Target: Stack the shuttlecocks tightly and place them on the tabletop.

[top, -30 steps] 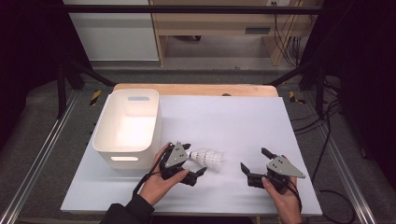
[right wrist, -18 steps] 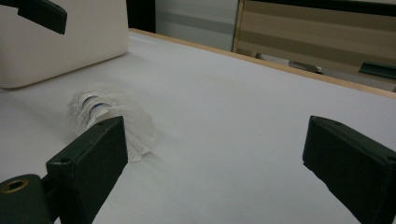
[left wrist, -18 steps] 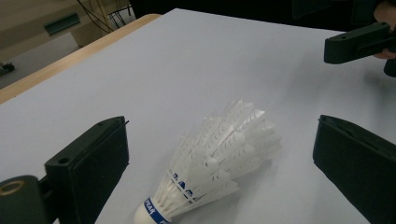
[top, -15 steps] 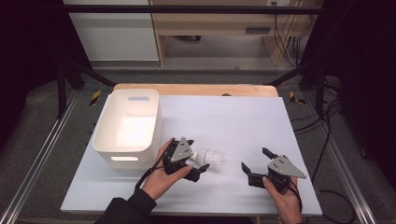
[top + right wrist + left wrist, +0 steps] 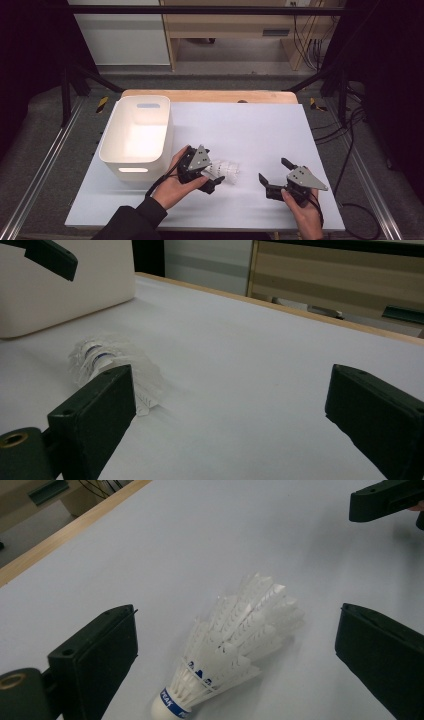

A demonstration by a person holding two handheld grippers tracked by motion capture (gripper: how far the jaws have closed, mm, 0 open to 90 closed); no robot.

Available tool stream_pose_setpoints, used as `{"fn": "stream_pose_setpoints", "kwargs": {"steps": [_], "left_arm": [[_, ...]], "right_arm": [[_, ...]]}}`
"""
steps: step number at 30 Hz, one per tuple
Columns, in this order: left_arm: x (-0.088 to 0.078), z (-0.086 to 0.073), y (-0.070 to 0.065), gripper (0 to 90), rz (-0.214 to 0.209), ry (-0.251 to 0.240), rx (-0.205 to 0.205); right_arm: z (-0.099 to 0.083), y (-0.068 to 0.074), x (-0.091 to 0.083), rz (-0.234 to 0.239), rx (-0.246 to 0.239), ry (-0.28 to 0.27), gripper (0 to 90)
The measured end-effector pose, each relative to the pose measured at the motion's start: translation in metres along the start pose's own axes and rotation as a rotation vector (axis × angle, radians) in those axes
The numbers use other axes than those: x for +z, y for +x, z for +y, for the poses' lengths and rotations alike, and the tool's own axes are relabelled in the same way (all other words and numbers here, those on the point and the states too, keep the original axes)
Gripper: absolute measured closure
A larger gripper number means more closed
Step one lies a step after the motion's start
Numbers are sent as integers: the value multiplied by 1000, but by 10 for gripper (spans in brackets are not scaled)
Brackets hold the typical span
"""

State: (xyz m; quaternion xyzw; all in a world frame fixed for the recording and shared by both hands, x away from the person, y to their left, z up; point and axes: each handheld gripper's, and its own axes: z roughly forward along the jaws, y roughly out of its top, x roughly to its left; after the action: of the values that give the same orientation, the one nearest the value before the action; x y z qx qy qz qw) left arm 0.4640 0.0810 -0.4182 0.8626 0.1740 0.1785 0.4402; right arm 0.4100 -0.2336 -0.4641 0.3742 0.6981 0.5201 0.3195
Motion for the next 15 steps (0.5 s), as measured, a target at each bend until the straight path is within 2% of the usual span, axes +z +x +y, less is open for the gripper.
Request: {"fn": "stream_pose_setpoints", "kwargs": {"steps": [5,15], "left_arm": [[7,6,5,34,-13,44,7],[18,9,11,37,-21,61,4]], "right_arm": [[0,-1,0,2,4,-3,58],[0,-2,-1,0,3,-5,57]]}}
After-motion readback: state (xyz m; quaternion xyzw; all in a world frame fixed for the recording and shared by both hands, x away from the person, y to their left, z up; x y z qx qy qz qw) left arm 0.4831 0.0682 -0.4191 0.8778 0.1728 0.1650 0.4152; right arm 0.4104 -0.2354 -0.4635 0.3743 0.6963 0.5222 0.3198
